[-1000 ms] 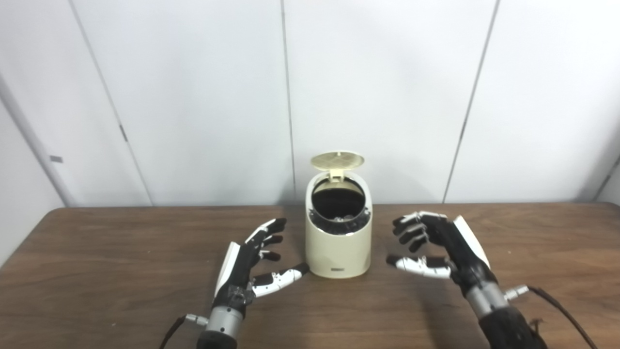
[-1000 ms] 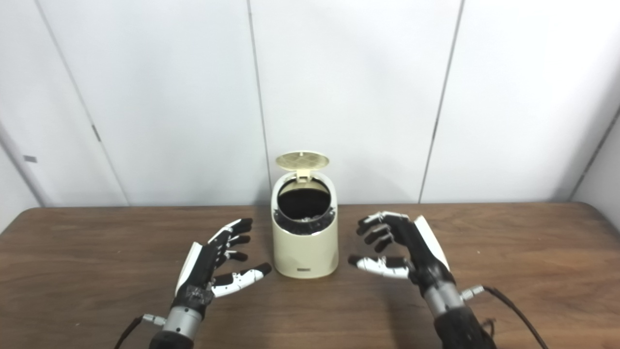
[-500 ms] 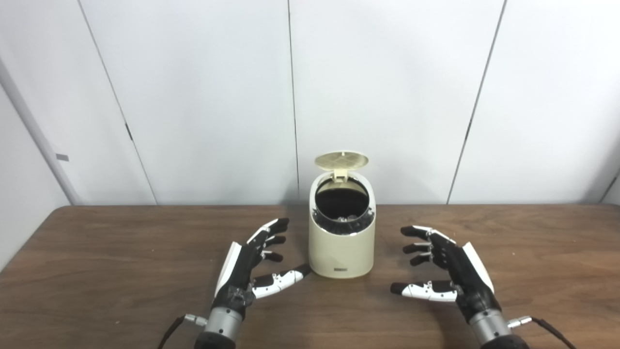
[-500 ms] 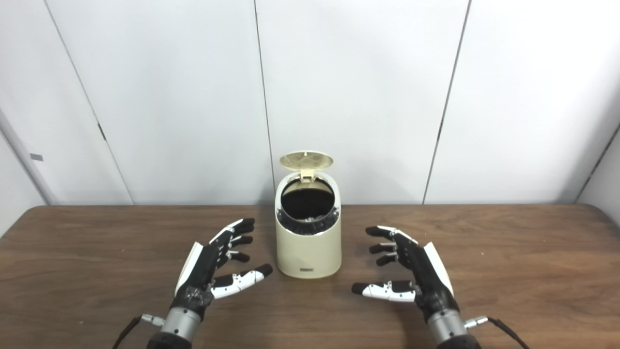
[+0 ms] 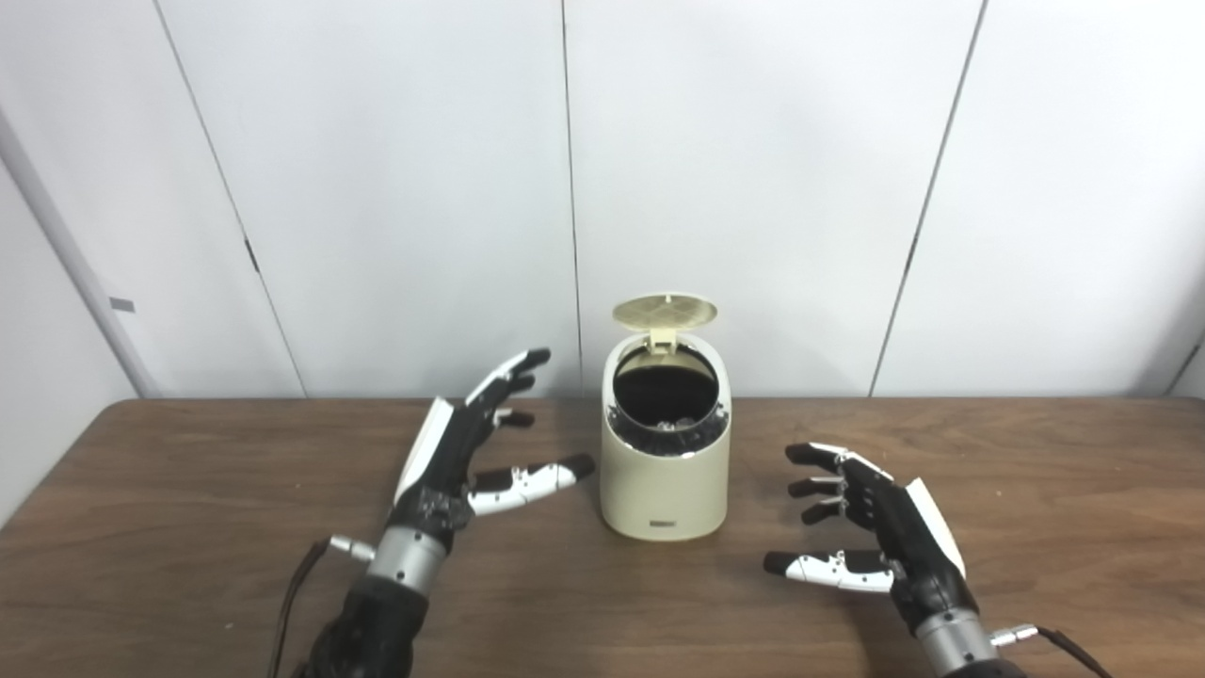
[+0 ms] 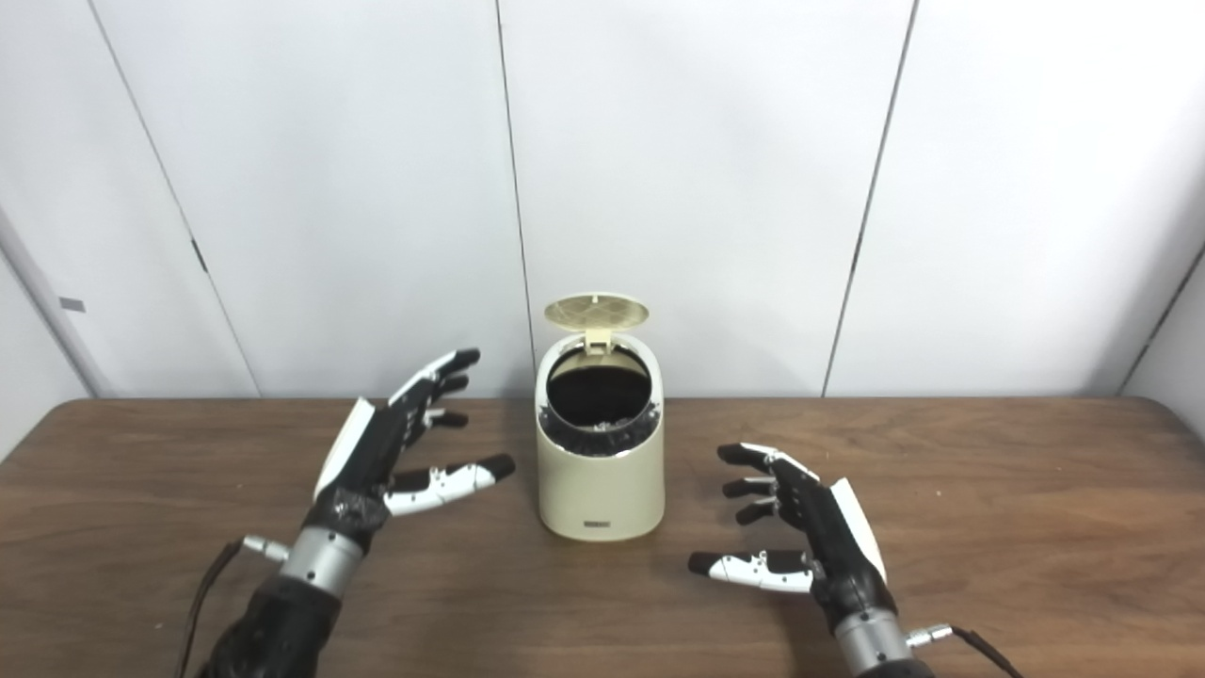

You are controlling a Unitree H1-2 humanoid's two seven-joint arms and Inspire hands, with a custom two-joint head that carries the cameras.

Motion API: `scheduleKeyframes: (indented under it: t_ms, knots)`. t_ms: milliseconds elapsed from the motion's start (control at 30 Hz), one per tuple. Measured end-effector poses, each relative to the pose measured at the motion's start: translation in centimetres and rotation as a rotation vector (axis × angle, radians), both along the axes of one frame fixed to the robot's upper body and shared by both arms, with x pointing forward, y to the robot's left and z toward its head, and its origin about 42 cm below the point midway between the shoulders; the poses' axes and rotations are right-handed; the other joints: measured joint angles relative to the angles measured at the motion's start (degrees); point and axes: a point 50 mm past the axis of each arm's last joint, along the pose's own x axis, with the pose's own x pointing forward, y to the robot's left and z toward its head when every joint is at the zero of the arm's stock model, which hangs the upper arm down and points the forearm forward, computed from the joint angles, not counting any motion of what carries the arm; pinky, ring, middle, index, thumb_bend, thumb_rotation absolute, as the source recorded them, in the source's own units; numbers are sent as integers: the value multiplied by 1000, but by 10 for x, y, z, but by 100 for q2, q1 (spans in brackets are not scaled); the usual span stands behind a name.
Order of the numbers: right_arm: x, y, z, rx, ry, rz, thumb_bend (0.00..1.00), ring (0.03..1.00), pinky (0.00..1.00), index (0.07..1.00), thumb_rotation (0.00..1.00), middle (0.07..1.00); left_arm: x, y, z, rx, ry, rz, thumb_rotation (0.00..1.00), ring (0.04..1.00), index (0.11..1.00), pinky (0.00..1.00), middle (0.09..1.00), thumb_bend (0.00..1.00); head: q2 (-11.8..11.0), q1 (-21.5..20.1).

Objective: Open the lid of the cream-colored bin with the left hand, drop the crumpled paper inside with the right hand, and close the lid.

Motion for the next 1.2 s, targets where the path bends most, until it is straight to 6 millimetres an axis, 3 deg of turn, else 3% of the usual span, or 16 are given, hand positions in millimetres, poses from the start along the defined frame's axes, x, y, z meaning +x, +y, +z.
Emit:
scheduleKeyframes:
  t_ms: [233,400,667,900,1067,1200]
  knots:
    - [0,2,0,5,-4,-9,836,669,562,741,106,791,15,-5,30,17,-56,-18,272,906,925,726,917,897,-88,-53]
    - [0,5,-1,6,-5,-6,837,663,559,744,105,787,23,-5,47,51,-93,-35,261,927,956,794,922,890,-123,-123]
    - [0,8,-2,-9,-14,-6,841,645,528,740,110,774,38,-20,75,115,-153,-68,268,944,952,793,931,928,-150,-167]
    - [0,9,-1,-15,-19,-5,836,646,506,745,128,783,47,-31,82,193,-160,-93,317,952,912,788,965,955,-167,-211]
    - [0,10,-2,-22,-21,-7,834,650,511,746,138,788,52,-39,86,234,-161,-110,314,990,913,861,972,951,-176,-246]
    - [0,11,-1,-21,-22,-7,825,653,512,747,123,792,55,-45,89,257,-160,-134,301,975,905,864,955,931,-176,-272]
